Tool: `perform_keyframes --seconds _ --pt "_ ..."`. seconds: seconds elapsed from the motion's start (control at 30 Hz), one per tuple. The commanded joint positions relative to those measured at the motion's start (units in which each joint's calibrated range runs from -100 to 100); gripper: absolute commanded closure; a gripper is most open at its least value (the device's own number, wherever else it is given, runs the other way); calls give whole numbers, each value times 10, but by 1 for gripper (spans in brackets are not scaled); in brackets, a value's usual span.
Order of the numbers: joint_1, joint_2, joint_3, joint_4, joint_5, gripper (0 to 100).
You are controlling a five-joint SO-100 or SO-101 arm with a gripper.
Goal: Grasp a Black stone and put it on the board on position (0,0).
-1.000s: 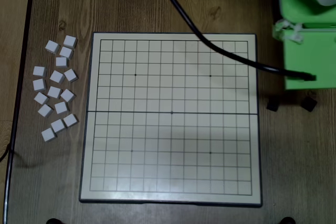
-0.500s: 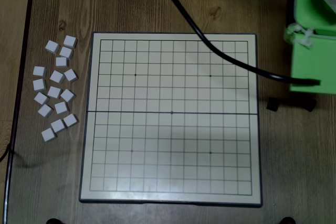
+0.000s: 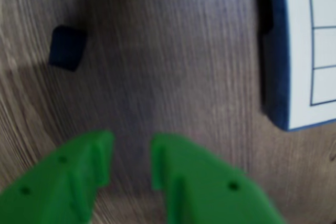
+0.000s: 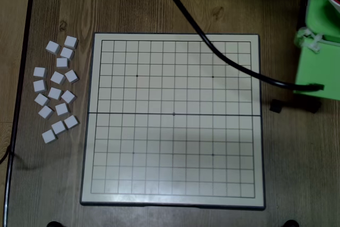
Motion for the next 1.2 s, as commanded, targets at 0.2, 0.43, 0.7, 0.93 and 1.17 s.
perform_keyframes --seconds 0.2,0.43,0.7,0.93,1.17 --pt "-13 20 -103 20 -12 94" --pt "-21 43 -136 31 -19 94" --pt "-30 69 -164 31 -25 94" --pt "-32 79 -169 26 -27 94" --pt "-32 96 -177 17 -29 94"
